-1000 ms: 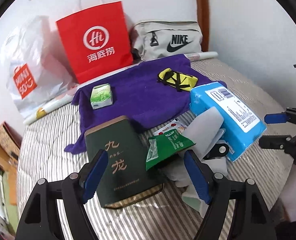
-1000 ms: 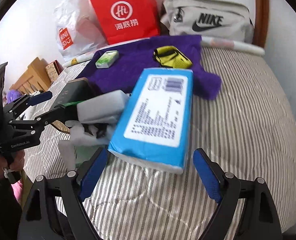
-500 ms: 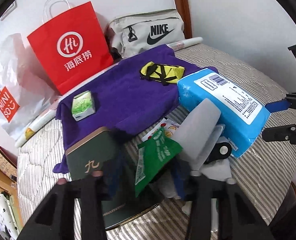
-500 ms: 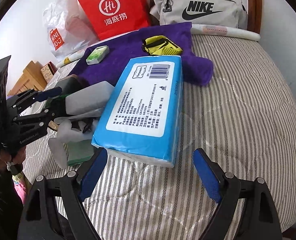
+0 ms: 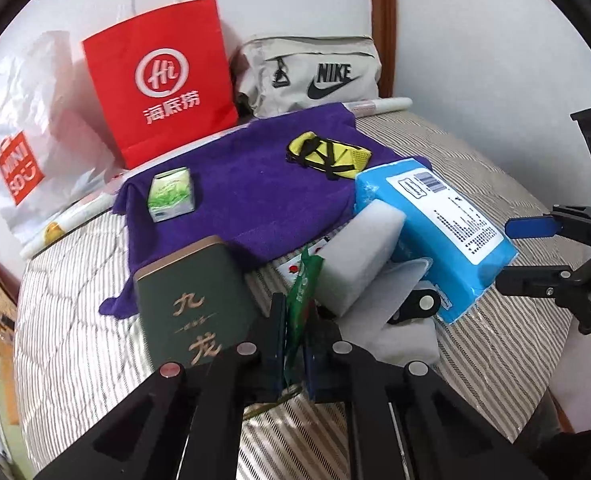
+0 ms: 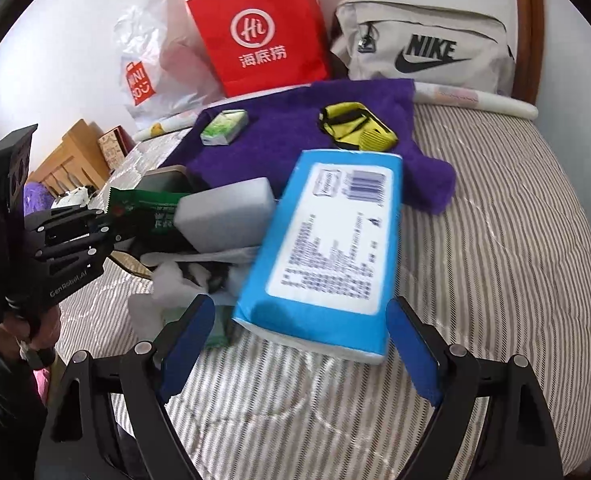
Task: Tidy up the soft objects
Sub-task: 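Grasp the green packet with the left tool beside the tea tin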
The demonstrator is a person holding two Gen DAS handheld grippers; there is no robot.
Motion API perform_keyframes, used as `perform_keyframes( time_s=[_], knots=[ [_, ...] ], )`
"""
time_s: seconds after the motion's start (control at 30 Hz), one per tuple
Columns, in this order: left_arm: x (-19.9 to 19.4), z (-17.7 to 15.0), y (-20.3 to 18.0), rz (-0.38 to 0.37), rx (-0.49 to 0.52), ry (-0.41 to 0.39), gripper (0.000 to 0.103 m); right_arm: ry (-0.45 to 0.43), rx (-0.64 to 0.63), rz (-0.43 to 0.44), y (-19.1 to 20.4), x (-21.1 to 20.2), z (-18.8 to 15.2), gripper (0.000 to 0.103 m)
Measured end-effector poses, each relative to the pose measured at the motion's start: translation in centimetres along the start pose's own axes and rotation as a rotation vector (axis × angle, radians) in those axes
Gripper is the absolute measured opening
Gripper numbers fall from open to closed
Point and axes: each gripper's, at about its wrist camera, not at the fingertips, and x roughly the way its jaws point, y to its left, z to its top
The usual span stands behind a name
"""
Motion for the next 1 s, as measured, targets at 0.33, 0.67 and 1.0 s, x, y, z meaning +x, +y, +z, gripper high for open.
perform_keyframes(
  time_s=[0.33,0.67,1.0],
  knots=[
    [-3.7,-0.9,1.9,-0.064,-0.112,-0.065,0.007,0.005,-0.059,0.020,2.5,0.7,0.8,0.087],
    [-1.4,-0.9,1.2,-0.115,-0.118,-0.014,0.014,0.023,-0.054,0.019,2.7,1.0,0.5,0.087],
    [1.9,1.2,-0.6,0.021,-0.082,0.047,0.038,0.014,-0.058,0.005,2.2,1.1,0.7,0.087]
  ],
)
